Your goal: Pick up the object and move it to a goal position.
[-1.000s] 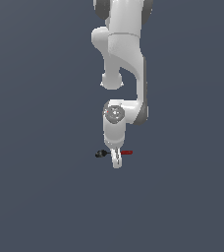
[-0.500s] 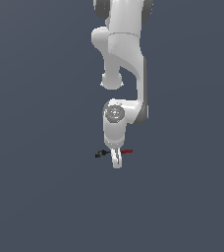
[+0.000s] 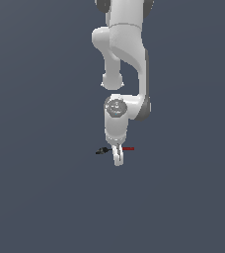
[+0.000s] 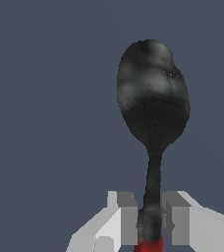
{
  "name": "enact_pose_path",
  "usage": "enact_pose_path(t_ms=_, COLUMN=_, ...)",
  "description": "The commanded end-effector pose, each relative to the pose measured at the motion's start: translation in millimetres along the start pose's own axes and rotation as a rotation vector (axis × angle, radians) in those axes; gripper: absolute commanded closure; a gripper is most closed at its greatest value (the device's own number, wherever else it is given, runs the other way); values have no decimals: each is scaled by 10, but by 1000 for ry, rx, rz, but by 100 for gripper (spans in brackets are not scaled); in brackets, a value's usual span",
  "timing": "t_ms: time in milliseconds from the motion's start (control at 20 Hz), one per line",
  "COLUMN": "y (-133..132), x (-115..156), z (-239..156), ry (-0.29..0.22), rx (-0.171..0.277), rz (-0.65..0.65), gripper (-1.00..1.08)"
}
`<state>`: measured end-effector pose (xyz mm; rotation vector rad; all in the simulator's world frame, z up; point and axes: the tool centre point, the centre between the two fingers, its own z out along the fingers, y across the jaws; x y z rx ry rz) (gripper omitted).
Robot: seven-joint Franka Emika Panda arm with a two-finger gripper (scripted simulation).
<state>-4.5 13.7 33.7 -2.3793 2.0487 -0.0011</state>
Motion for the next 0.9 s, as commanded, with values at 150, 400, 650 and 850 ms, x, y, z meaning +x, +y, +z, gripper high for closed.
enact_pose_path(t_ms=150, y=75, x=-70, z=-318, ry=-1, rx=0, rz=0, gripper=108)
enact_pose_path(t_ms=400, y=130, x=-123, z=-565, ry=-1, rx=-1, rz=0, gripper=108)
enact_pose_path(t_ms=650, y=153, x=-150, z=-694, ry=0, rx=-2, rz=0, gripper=108)
enact_pose_path(t_ms=850, y=148, x=-153, z=-711, ry=1, rx=-2, rz=0, gripper=108)
